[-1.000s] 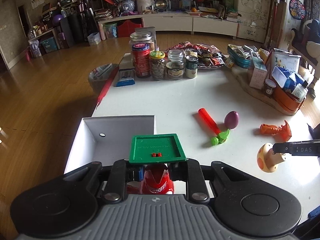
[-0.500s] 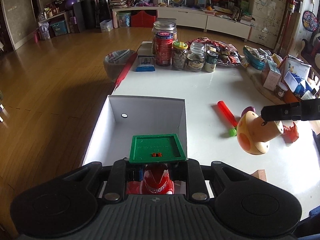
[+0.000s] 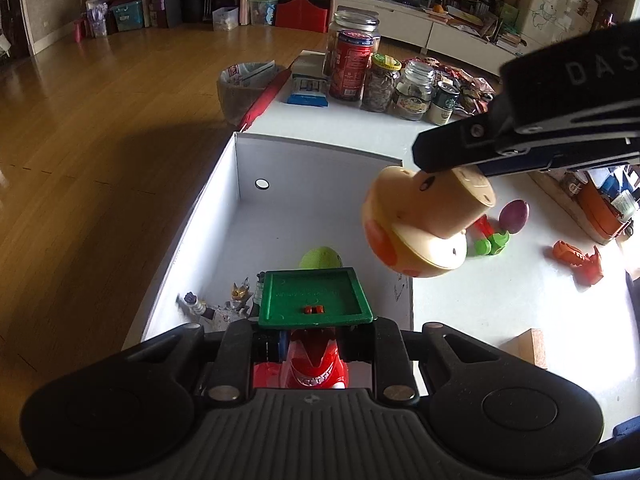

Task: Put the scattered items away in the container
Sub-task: 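Carry the red fish and mushroom over the white box with both tools, then open both tools to drop the red fish and mushroom into the box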

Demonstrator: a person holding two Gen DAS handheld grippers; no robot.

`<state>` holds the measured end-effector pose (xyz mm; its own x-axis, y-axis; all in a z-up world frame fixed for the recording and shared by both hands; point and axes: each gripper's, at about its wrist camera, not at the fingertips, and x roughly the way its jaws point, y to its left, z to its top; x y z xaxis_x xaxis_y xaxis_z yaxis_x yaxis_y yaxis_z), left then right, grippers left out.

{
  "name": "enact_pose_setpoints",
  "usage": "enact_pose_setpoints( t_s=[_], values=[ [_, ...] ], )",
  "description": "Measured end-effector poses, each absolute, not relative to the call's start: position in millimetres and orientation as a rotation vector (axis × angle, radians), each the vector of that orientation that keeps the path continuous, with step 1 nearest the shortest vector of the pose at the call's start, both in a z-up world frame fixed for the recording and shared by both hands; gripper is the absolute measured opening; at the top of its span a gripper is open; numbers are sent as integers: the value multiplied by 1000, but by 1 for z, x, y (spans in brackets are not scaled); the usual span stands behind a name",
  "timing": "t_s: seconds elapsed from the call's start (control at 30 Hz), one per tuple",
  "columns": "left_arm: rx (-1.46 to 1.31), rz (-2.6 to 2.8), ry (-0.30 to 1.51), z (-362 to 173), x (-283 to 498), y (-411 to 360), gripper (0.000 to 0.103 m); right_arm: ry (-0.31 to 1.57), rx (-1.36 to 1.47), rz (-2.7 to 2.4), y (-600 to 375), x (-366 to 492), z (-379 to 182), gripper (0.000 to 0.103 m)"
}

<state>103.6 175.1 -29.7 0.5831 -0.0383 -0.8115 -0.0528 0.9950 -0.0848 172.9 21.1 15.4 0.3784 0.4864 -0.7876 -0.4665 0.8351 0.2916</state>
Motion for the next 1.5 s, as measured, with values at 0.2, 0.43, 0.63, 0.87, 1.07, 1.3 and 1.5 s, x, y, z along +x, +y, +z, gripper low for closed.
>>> enact_pose_setpoints(
  t_s=[0.2,0.43,0.63,0.87,1.07,1.3,1.5],
  values=[
    [-128,3,973,-49,108,184,22,1064,-13,570,44,187,-13,39],
    [-135,20,985,-59,112,196,22,1085,-30,523,53,204,-40,40],
    [-120,36,977,-59,115,196,22,1056,5,531,43,207,-48,41],
    [-89,42,970,-58,121,187,22,959,94,591,10,187,-35,41],
    [-51,43,956,-50,137,173,22,876,171,618,-46,147,-27,58],
    [4,69,940,-42,165,156,22,813,175,603,-105,102,-36,66],
    [42,98,962,-51,188,143,22,799,110,559,-130,83,-52,68]
  ],
)
